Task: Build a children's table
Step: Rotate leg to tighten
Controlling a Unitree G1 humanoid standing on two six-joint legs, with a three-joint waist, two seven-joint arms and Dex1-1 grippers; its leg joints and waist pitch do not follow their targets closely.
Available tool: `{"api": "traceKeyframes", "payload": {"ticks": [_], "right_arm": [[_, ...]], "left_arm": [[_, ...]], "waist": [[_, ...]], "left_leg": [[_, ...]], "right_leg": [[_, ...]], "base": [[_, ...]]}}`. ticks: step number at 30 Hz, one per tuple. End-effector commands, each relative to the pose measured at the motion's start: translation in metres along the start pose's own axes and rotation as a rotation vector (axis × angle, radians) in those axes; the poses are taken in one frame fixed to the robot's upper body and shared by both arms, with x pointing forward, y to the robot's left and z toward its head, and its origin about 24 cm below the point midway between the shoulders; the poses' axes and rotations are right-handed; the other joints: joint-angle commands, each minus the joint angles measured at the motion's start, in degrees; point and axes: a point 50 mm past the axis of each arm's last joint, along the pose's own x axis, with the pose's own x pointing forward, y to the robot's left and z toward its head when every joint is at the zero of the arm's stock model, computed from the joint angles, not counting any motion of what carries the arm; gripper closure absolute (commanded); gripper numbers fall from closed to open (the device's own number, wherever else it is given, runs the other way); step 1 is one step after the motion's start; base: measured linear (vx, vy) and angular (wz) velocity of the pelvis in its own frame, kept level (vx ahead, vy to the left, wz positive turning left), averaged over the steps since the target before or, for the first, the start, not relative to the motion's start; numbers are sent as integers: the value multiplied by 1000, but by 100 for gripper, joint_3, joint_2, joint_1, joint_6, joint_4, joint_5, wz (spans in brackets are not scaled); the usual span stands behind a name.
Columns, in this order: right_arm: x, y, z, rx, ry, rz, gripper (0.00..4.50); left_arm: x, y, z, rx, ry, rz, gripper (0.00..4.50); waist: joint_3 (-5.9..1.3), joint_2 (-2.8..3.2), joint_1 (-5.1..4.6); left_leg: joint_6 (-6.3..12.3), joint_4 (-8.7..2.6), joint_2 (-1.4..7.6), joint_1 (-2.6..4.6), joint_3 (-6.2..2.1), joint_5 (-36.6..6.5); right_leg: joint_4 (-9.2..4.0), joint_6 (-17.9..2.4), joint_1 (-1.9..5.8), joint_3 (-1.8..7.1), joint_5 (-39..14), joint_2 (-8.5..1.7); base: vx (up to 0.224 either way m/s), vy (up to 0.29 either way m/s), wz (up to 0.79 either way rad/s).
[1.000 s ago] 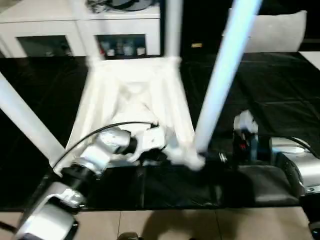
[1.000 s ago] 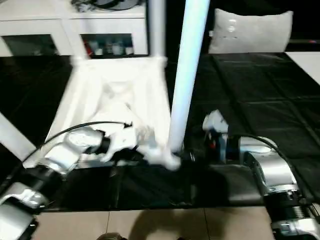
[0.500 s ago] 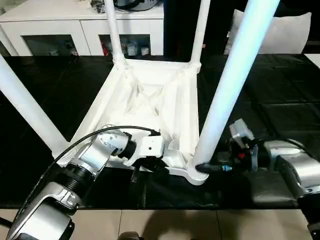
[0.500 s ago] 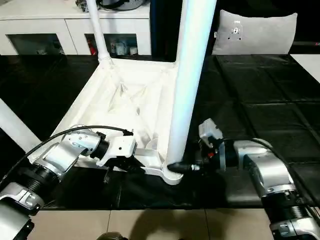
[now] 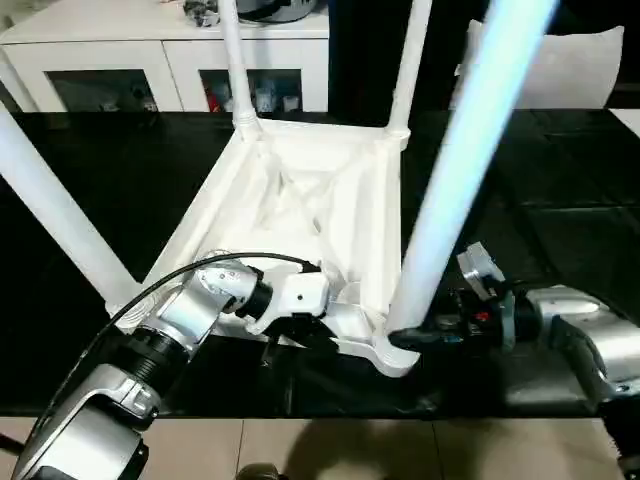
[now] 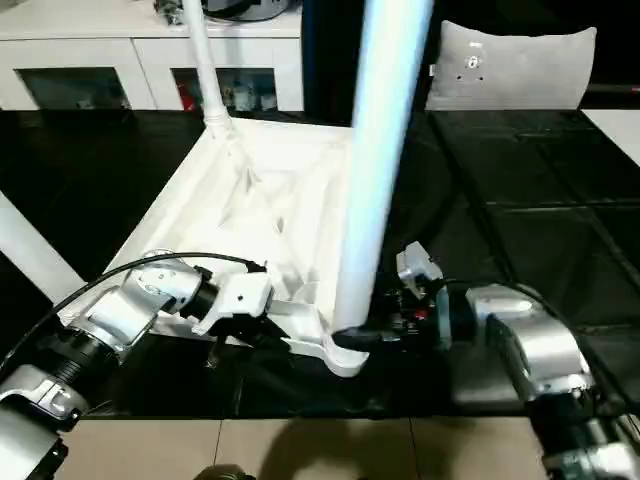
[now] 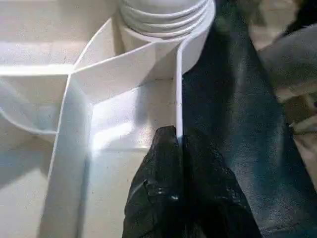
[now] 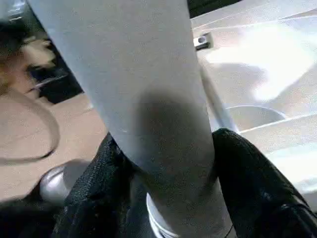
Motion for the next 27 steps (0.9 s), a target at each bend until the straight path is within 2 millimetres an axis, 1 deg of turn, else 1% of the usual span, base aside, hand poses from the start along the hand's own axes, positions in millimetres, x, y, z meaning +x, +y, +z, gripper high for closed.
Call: {"api": "traceKeyframes", "payload": {"ticks": [1, 2, 3, 4, 5, 6, 7, 8, 9, 10, 11, 12, 13, 14, 15, 16, 17, 18, 19, 20, 21, 22, 23, 24, 25, 26, 27], "right_arm": [[19, -12, 5, -14, -21, -166, 237], [24, -19, 6, -8, -27, -264, 237], [28, -26, 7, 6, -31, -355, 240], [31, -30, 7, 19, -32, -413, 242], [34, -35, 7, 40, -36, -489, 246], [36, -40, 8, 63, -44, -557, 246], [38, -45, 9, 91, -58, -641, 248], [39, -50, 10, 114, -75, -727, 248], [40, -52, 10, 121, -82, -762, 248], [40, -55, 10, 125, -106, -798, 248], [40, -56, 12, 115, -130, -821, 248], [41, -56, 13, 102, -151, -824, 248], [41, -56, 13, 102, -151, -824, 195], [41, -56, 16, 83, -182, -816, 195], [42, -54, 18, 83, -201, -802, 182], [43, -53, 18, 85, -205, -796, 182], [42, -51, 20, 65, -209, -772, 165], [42, -51, 20, 62, -209, -770, 154], [41, -50, 20, 55, -214, -755, 146], [38, -48, 22, 34, -216, -719, 141], [36, -47, 22, 21, -216, -698, 133], [34, -46, 23, 6, -214, -675, 122], [27, -44, 23, -36, -198, -612, 111], [27, -44, 23, -36, -198, -612, 104], [20, -41, 22, -69, -180, -552, 104], [16, -39, 21, -84, -169, -519, 90], [13, -38, 21, -100, -148, -494, 90]], "left_arm": [[13, 4, 9, -48, -39, 71, 450], [14, 7, 10, -77, -44, 113, 450], [16, 11, 12, -111, -48, 160, 450], [17, 14, 14, -139, -51, 199, 450], [19, 18, 16, -177, -56, 251, 450], [21, 21, 18, -204, -68, 291, 450], [24, 26, 23, -239, -88, 343, 450], [28, 29, 28, -269, -112, 394, 450], [30, 31, 30, -279, -122, 414, 450], [33, 33, 33, -290, -139, 443, 450], [36, 34, 37, -293, -151, 459, 450], [40, 34, 40, -290, -161, 469, 450], [40, 34, 40, -290, -161, 469, 450], [42, 34, 43, -277, -166, 477, 450], [43, 34, 45, -266, -163, 475, 450], [44, 34, 46, -262, -160, 474, 450], [43, 33, 45, -258, -154, 470, 450], [43, 33, 45, -258, -154, 470, 450], [42, 33, 43, -250, -147, 463, 450], [39, 32, 39, -237, -132, 453, 450], [38, 32, 38, -232, -125, 450, 450], [37, 32, 36, -222, -121, 441, 450], [34, 29, 32, -195, -110, 405, 450], [34, 29, 32, -195, -110, 405, 450], [32, 26, 29, -161, -102, 372, 450], [31, 25, 27, -145, -97, 354, 450], [29, 24, 26, -125, -88, 344, 450]], "waist": [[-396, -135, -34], [-369, -133, -153], [-358, -117, -255], [-357, -89, -314], [-355, -57, -436], [-355, 0, -542], [-355, 0, -542], [-380, 51, -629], [-359, -17, -680], [-323, -105, -715], [-302, -210, -673], [-326, -193, -616], [-326, -193, -616], [-367, -131, -615], [-401, -100, -629], [-417, -95, -625], [-435, -94, -603], [-434, -105, -580], [-434, -105, -580], [-450, -105, -516], [-461, -118, -477], [-468, -120, -469], [-508, -131, -427], [-521, -143, -386], [-504, -150, -372], [-477, -141, -315], [-468, -137, -293]], "left_leg": [[288, -396, 319, -27, -43, -327], [140, -392, 279, -33, -52, -564], [112, -376, 279, -27, -68, -766], [102, -375, 304, 5, -71, -863], [112, -388, 360, -20, -121, -1085], [156, -440, 510, -23, -186, -1412], [156, -440, 510, -23, -186, -1412], [198, -651, 858, -57, -353, -2042], [79, -626, 733, 49, -260, -2136], [14, -516, 500, 56, -173, -2038], [64, -269, 69, 129, 27, -1437], [282, -275, 38, 44, 59, -1026], [282, -275, 38, 44, 59, -1026], [385, -366, 187, 10, -12, -831], [392, -400, 287, -11, -71, -734], [401, -413, 333, -13, -97, -656], [433, -416, 381, -6, -114, -479], [475, -418, 387, -29, -113, -329], [475, -418, 387, -29, -113, -329], [550, -404, 361, -41, -103, -146], [619, -396, 355, -50, -95, 7], [666, -392, 351, -75, -96, 90], [758, -369, 354, -88, -100, 321], [862, -339, 357, -123, -100, 529], [903, -334, 348, -138, -90, 563], [924, -330, 334, -116, -60, 405], [887, -347, 331, -108, -47, 292]], "right_leg": [[-564, 272, 378, 399, -2588, -504], [-642, 433, 384, 299, -2935, -484], [-717, 605, 402, 216, -3122, -467], [-756, 626, 395, 185, -3154, -463], [-784, 674, 444, 127, -3124, -452], [-758, 637, 515, 97, -2973, -472], [-758, 637, 515, 97, -2973, -472], [-356, 456, 596, 342, -2225, -506], [-425, 234, 468, 456, -2036, -568], [-600, 221, 402, 420, -2439, -603], [-844, 427, 319, 246, -3486, -596], [-861, 654, 419, 195, -3697, -591], [-861, 654, 419, 195, -3697, -591], [-848, 754, 435, 162, -3189, -474], [-775, 634, 462, 188, -2692, -468], [-727, 527, 464, 219, -2434, -481], [-637, 257, 443, 287, -1995, -513], [-565, 48, 458, 332, -1757, -530], [-565, 48, 458, 332, -1757, -530], [-493, -107, 467, 374, -1536, -547], [-456, -173, 480, 399, -1400, -554], [-430, -192, 499, 402, -1313, -547], [-367, -233, 501, 415, -1039, -545], [-300, -270, 491, 432, -765, -535], [-300, -279, 471, 439, -742, -530], [-337, -271, 443, 444, -941, -528], [-370, -230, 451, 434, -1203, -523]], "base": [[0, 0, 0], [0, 0, 0], [0, 0, 0], [0, 0, 0], [0, 0, 0], [0, 0, 0], [0, 0, 0], [0, 0, 0], [0, 0, 0], [0, 0, 0], [0, 0, 0], [0, 0, 0], [0, 0, 0], [0, 0, 0], [0, 0, 0], [0, 0, 0], [0, 0, 0], [0, 0, 0], [0, 0, 0], [0, 0, 0], [0, 0, 0], [0, 0, 0], [0, 0, 0], [0, 0, 0], [0, 0, 0], [0, 0, 0], [0, 0, 0]]}}
